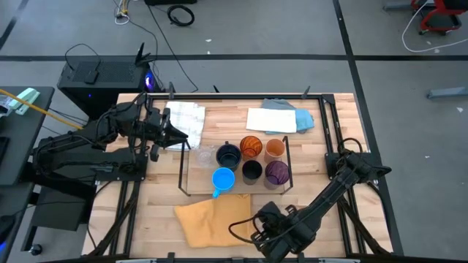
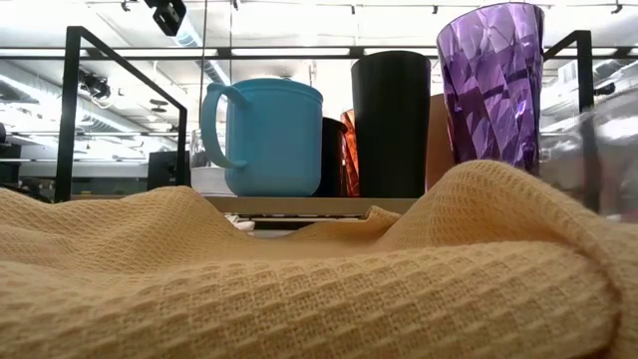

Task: Stack small to large cups/mugs on shelf
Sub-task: Put the transparent cup on the shelf aligned with the other transparent cup

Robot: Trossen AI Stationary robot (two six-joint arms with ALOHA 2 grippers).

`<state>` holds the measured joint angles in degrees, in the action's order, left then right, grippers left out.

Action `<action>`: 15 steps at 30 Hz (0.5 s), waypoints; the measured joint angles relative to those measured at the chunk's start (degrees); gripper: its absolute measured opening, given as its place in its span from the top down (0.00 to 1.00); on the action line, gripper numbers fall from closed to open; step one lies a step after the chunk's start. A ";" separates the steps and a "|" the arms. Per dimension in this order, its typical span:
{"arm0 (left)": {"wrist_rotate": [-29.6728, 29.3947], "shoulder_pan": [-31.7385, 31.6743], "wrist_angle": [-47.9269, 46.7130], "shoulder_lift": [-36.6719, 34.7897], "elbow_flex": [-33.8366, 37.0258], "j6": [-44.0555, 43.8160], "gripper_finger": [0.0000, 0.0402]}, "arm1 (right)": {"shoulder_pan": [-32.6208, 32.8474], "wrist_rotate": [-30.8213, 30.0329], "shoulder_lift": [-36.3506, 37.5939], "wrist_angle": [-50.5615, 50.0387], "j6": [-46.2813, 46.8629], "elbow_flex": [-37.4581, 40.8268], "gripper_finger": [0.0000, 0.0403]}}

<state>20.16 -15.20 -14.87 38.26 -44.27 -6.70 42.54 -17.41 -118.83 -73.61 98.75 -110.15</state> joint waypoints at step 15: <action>0.00 0.01 0.02 0.00 0.00 0.06 0.82 | 1.14 12.97 0.00 8.67 -0.20 0.20 0.74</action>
<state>20.16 -15.19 -14.85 38.26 -44.27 -6.63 43.67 -4.44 -118.83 -64.93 98.55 -109.95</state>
